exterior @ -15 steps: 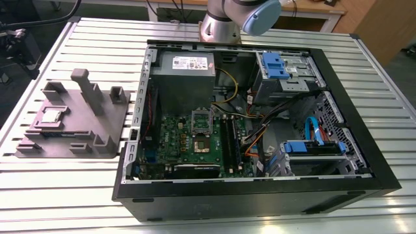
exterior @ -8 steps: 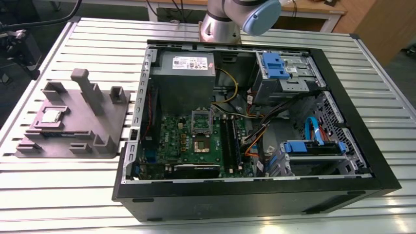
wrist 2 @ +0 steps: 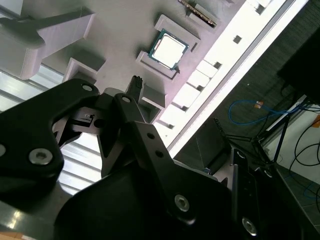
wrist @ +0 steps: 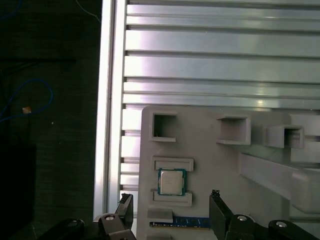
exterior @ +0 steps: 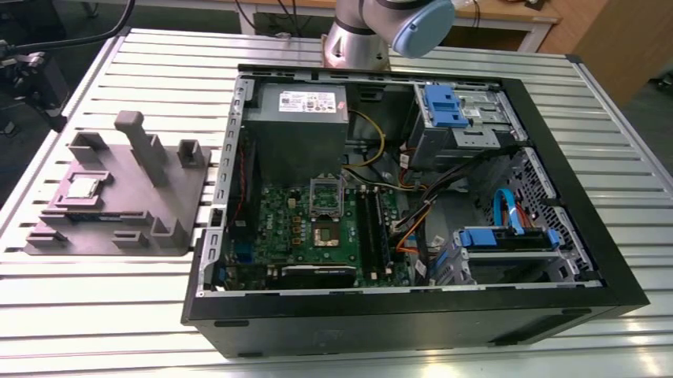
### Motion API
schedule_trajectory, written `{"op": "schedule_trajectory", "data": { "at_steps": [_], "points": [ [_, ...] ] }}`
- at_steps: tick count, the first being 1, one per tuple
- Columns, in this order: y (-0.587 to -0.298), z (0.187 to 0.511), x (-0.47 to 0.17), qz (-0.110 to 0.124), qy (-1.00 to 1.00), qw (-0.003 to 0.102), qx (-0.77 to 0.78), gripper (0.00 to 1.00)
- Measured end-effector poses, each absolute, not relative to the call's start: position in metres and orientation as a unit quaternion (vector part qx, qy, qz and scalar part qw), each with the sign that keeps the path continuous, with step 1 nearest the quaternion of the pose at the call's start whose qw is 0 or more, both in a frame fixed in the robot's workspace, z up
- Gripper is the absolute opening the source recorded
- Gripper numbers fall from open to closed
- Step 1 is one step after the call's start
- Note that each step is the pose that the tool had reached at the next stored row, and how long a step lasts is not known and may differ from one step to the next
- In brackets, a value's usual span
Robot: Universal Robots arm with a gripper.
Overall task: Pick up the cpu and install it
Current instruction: 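Pick up the cpu and move it towards the insertion slot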
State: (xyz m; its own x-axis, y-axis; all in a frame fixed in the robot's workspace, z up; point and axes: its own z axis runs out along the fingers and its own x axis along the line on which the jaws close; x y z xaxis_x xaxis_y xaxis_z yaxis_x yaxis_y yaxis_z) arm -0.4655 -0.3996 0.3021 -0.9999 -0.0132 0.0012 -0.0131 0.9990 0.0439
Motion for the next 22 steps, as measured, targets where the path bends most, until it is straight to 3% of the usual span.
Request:
{"op": "schedule_trajectory", "data": {
  "at_steps": [22],
  "points": [
    [-0.4009,0.2925,-0.4656,-0.022,-1.0,0.001,0.004,0.71]
  ]
}}
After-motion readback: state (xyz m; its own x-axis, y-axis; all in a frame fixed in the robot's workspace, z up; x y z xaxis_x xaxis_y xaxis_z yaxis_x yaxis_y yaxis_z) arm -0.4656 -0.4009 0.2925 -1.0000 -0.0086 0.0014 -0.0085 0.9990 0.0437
